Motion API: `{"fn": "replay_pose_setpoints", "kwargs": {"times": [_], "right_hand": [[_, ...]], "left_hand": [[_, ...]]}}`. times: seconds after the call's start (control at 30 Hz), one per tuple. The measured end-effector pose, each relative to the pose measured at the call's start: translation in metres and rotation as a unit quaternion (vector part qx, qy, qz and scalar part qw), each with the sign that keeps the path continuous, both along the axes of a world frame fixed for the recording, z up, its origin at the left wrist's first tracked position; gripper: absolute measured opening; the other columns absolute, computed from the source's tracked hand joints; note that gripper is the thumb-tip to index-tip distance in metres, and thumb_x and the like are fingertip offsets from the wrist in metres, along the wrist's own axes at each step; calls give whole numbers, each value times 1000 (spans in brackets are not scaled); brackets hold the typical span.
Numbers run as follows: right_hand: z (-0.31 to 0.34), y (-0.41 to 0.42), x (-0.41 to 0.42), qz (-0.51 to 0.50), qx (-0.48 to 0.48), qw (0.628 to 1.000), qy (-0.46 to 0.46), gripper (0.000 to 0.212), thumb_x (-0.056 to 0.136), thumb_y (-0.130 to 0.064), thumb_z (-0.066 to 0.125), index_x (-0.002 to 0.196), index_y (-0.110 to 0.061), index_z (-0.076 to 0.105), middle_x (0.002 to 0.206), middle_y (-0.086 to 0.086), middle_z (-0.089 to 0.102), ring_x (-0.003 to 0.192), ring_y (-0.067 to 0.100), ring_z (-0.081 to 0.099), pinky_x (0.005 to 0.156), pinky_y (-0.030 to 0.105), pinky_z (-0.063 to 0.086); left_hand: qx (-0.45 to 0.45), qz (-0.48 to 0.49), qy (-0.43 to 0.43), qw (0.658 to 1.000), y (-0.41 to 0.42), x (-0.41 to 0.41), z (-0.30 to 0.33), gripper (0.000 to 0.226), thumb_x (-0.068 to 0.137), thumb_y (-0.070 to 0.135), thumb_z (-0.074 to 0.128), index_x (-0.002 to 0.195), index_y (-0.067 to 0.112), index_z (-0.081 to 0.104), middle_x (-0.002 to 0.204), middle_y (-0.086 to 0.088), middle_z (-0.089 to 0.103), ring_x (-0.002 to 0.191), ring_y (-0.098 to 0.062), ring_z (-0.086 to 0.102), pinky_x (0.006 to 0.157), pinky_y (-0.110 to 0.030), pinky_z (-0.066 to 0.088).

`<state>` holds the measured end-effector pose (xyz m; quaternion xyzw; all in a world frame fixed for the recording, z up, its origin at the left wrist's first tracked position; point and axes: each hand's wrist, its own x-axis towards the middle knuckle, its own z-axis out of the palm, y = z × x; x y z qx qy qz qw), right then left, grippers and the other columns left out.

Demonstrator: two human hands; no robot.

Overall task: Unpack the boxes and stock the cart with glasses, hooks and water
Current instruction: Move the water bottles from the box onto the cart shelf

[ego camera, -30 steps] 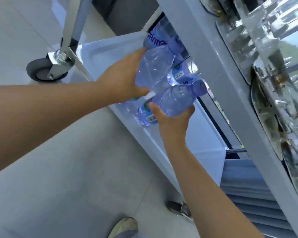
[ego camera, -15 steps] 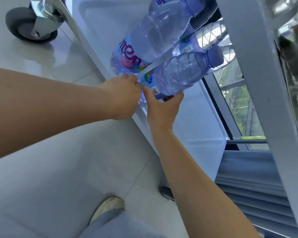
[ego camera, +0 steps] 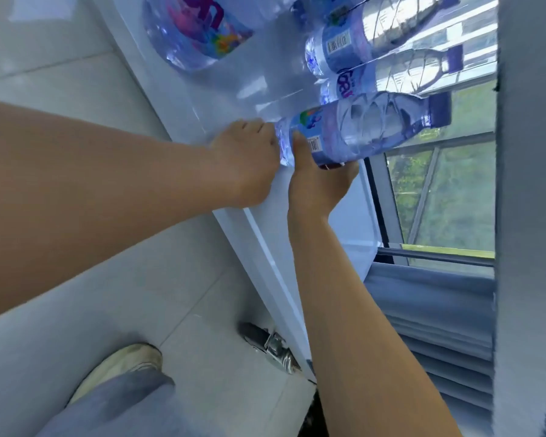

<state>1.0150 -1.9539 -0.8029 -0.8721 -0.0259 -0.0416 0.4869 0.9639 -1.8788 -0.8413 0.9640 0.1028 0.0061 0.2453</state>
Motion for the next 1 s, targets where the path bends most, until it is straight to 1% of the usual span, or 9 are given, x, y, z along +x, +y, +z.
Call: {"fn": "replay_pose_setpoints", "kwargs": {"times": [0.1,0.23,0.33,0.4,0.5,0.57,0.7,0.77,1.0], "right_hand": [[-2,-8,22,-52,-1,999,-12,53,69,-13,82,107,-5,45,89,3,58,67,4,56,55,3,43],[-9,-13,48,-98,-2,995,-35,62,69,-18,83,117,-1,47,99,9,62,76,14,59,56,2,43],[-16,-8,52,-119,14,993,-9,63,71,-20,81,121,-7,46,101,2,60,79,14,59,67,15,48],[-23,-8,50,-122,5,992,25,60,71,-18,81,120,-6,48,107,6,63,88,20,63,79,27,51],[-32,-13,52,-120,-27,991,46,51,71,-22,81,110,-1,56,105,9,66,91,23,65,82,32,53],[-32,-14,61,-124,-26,991,35,45,71,-22,81,106,-1,60,102,9,68,87,23,66,79,33,54],[-29,-13,76,-157,-4,986,52,32,75,-19,78,96,-6,58,95,4,65,78,19,63,70,27,50],[-26,-10,81,-167,5,984,62,31,75,-19,77,95,-9,56,96,4,64,78,20,61,71,28,50],[-18,-9,103,-174,-44,979,95,47,79,-30,75,116,-6,59,110,9,67,91,26,65,86,38,54]], "left_hand": [[-2,-37,-19,999,-16,13,-4,51,92,21,45,137,0,36,139,-14,35,132,-28,28,104,-33,24],[15,-63,-14,998,-28,29,-8,46,91,22,44,133,4,44,136,-12,41,133,-27,29,108,-33,23],[15,-48,-21,999,-32,38,-8,45,93,27,42,132,6,46,135,-12,44,132,-27,31,109,-34,24],[17,-46,-37,998,-34,40,-14,43,95,28,38,131,6,48,135,-13,46,131,-28,34,109,-34,25],[72,-20,-88,993,-32,34,-19,48,95,27,27,125,6,58,130,-10,55,125,-25,46,106,-29,32],[116,-57,-55,990,-34,35,-23,51,98,31,28,139,2,41,144,-13,40,136,-27,32,112,-31,22],[98,-84,7,992,-32,32,-14,59,100,32,28,148,0,16,156,-14,14,145,-27,12,116,-34,9],[87,-85,8,993,-32,33,-13,60,101,34,26,149,2,11,158,-13,9,145,-26,8,116,-34,7],[84,-90,29,992,-32,30,-6,60,100,32,24,149,0,9,158,-14,7,146,-27,6,116,-35,6]]}}
